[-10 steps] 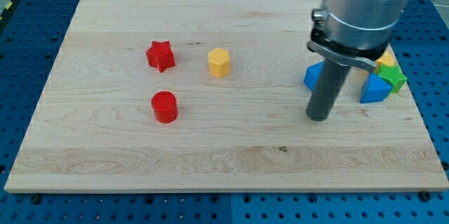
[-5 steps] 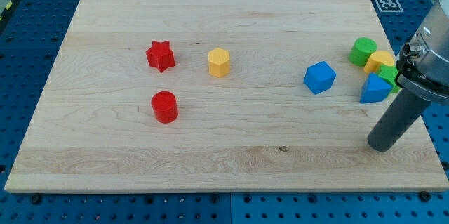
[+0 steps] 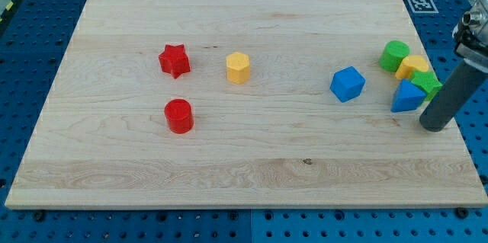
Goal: Push blue triangle into green circle
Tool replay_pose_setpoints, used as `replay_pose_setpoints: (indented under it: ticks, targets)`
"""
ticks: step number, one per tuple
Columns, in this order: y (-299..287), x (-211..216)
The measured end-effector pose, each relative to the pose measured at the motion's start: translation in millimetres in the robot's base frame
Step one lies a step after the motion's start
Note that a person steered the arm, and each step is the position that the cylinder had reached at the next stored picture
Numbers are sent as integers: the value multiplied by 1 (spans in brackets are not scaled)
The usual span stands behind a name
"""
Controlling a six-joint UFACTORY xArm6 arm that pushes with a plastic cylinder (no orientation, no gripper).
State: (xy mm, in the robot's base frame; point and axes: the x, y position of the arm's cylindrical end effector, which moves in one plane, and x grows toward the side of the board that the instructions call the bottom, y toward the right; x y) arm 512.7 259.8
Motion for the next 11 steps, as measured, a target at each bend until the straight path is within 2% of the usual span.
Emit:
replay_pose_setpoints:
  ticks: [2, 3, 4, 5, 9, 11]
  targets:
    - [-10, -7]
    - [-40, -22]
    - [-51, -60]
    - [-61, -76]
    - [-57, -16]
    - [-60, -55]
